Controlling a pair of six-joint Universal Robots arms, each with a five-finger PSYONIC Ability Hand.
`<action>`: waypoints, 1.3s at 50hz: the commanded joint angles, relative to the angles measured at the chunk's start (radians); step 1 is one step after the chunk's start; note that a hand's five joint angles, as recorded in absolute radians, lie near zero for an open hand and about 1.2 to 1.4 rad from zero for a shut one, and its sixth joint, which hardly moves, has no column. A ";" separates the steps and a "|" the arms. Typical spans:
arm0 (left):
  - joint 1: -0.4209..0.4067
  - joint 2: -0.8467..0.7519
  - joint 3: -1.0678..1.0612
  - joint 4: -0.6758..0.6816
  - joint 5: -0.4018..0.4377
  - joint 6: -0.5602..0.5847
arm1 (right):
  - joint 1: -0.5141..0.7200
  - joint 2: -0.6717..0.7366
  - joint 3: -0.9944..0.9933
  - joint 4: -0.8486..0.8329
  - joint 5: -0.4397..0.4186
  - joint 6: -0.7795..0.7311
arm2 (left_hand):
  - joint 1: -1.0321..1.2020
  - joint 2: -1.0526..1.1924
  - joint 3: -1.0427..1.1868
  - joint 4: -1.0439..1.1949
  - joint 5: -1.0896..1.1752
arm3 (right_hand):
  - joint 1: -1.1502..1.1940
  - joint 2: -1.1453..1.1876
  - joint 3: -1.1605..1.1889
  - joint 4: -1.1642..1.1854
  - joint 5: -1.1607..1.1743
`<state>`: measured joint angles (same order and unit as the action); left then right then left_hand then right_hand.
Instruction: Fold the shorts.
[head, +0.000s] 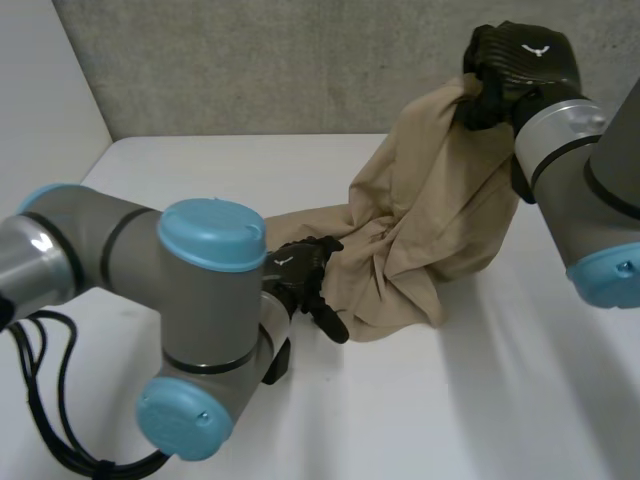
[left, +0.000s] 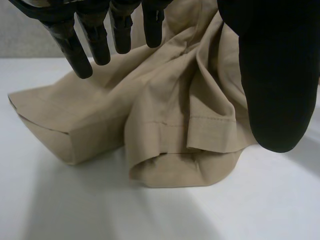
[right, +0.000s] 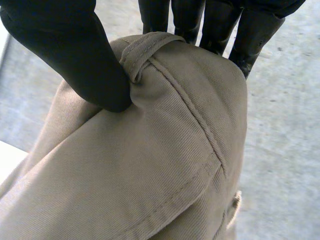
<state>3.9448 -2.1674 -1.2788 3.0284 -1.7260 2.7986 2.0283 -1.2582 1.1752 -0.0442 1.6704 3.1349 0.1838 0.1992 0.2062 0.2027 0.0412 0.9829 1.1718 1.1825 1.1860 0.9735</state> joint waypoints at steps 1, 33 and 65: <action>-0.022 -0.110 0.105 0.010 0.008 -0.146 | 0.062 -0.064 0.050 0.001 0.000 0.045 | 0.047 0.032 0.025 0.028 0.015 | 0.413 0.224 0.214 0.210 0.248; 0.052 -0.024 0.135 0.112 0.025 -0.222 | -0.015 -0.198 0.190 -0.006 -0.021 0.031 | 1.212 1.197 1.190 1.194 1.181 | 0.413 0.224 0.214 0.210 0.248; 0.211 0.052 -0.051 0.056 0.048 0.746 | -0.080 0.150 0.126 0.185 -0.170 -0.133 | 0.587 0.572 0.565 0.568 0.555 | -0.698 -0.887 -0.898 -0.901 -0.863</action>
<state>4.1704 -2.0861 -1.3388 3.0833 -1.6752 3.5452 1.9586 -1.0484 1.3097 0.0867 1.5037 3.0059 1.0212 1.0247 1.0253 1.0293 0.8634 0.5856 0.7232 0.7609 0.7696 0.5655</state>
